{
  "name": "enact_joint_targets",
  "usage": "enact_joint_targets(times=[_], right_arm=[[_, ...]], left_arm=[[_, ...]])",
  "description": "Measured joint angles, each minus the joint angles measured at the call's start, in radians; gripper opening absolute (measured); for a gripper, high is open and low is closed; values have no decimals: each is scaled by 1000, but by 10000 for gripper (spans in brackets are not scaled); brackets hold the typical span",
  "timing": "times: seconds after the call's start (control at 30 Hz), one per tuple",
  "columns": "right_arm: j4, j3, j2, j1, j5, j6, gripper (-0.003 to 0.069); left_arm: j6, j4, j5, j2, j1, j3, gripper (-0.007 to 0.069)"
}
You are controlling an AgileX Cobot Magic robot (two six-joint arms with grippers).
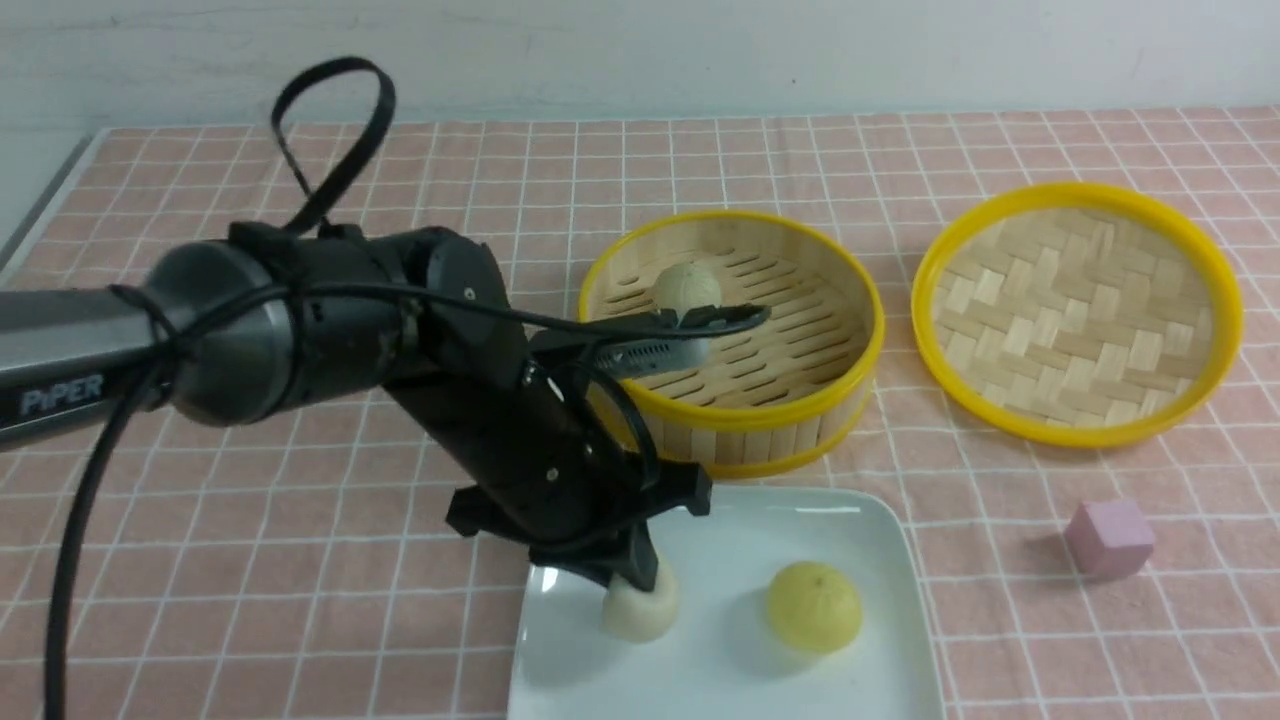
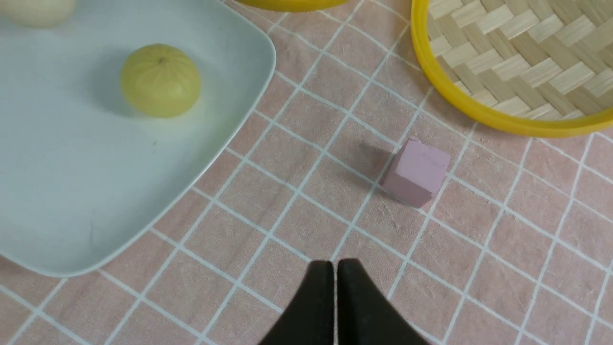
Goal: Put the steamed buns into the plate on the pink tablecloth.
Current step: 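Carry the bun from the bamboo steamer to the plate with the left gripper, then reach into the bamboo steamer and grasp a bun with the left gripper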
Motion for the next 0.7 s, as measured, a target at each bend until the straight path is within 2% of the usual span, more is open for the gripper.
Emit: enact_joint_targets(times=[0.13, 0.27, 0.4, 0.5, 0.57, 0.6, 0.63, 0.7], right_arm=[[-1, 2, 0, 0, -1, 0, 41], [-2, 14, 0, 0, -2, 0, 44], [-9, 18, 0, 0, -2, 0, 50], [-12, 19, 0, 0, -2, 0, 55], [-12, 19, 0, 0, -5, 0, 57], [-12, 19, 0, 0, -7, 0, 57], [-12, 19, 0, 0, -17, 0, 60], [-12, 19, 0, 0, -27, 0, 63]], left_arm=[[9, 3, -15, 17, 0, 0, 291], [11, 52, -5, 3, 1, -7, 383], [-23, 92, 54, -25, 18, -83, 397], [-129, 146, 101, -32, 43, -205, 347], [-198, 228, 122, -2, 56, -329, 240], [-203, 244, 125, 3, 57, -339, 217], [-241, 310, 140, 59, 60, -446, 100], [-268, 342, 153, 132, 60, -552, 34]])
